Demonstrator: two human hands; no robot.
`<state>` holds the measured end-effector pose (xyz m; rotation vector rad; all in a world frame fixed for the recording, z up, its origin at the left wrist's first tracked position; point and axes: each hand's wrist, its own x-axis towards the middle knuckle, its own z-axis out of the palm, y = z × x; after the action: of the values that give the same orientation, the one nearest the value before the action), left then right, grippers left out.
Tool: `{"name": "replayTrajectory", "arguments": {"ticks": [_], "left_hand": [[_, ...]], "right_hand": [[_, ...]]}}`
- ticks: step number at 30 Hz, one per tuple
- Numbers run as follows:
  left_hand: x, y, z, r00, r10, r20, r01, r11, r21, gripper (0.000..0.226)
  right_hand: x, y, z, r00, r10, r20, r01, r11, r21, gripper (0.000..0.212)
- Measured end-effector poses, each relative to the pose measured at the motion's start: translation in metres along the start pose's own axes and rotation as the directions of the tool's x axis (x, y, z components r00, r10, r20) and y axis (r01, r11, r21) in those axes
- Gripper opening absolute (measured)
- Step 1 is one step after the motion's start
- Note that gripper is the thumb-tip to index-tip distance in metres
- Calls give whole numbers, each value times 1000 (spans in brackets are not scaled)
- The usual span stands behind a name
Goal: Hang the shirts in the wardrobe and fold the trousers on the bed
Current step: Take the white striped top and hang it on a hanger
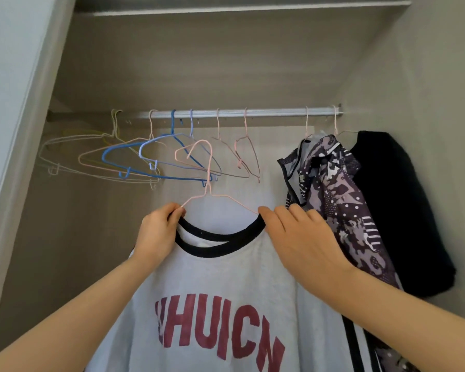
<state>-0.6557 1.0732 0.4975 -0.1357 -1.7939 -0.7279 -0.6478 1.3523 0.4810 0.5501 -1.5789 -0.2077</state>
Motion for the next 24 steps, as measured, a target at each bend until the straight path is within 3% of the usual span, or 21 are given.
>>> {"name": "replayTrajectory", "arguments": {"ticks": [3, 4, 6, 8, 11, 15, 20, 24], "left_hand": [[-4, 0, 18, 999, -6, 43, 6, 1000, -6, 23], [-5, 3, 24, 998, -4, 55, 5, 1000, -19, 23], [-7, 10, 38, 997, -8, 77, 12, 998, -57, 22], [-6, 14, 54, 995, -14, 99, 23, 996, -88, 22], [-3, 23, 76, 985, 11, 174, 11, 991, -130, 22], [-7, 51, 93, 958, 81, 275, -25, 979, -201, 32], [-28, 86, 101, 861, 209, 463, -56, 945, -322, 41], [-47, 111, 91, 804, 333, 492, -39, 857, -514, 42]], "right_hand": [[4, -5, -17, 983, 75, 169, -97, 988, 123, 6], [6, -2, -21, 953, 132, 274, -197, 954, 227, 11], [8, 7, -25, 872, 203, 445, -423, 770, 478, 23], [12, 16, -32, 811, 239, 535, -555, 607, 569, 27], [12, 29, -40, 731, 312, 607, -671, 492, 555, 35], [14, 46, -52, 671, 381, 636, -734, 462, 497, 23], [28, 65, -60, 537, 508, 673, -839, 241, 488, 24], [54, 61, -52, 513, 574, 639, -853, 258, 453, 29]]}}
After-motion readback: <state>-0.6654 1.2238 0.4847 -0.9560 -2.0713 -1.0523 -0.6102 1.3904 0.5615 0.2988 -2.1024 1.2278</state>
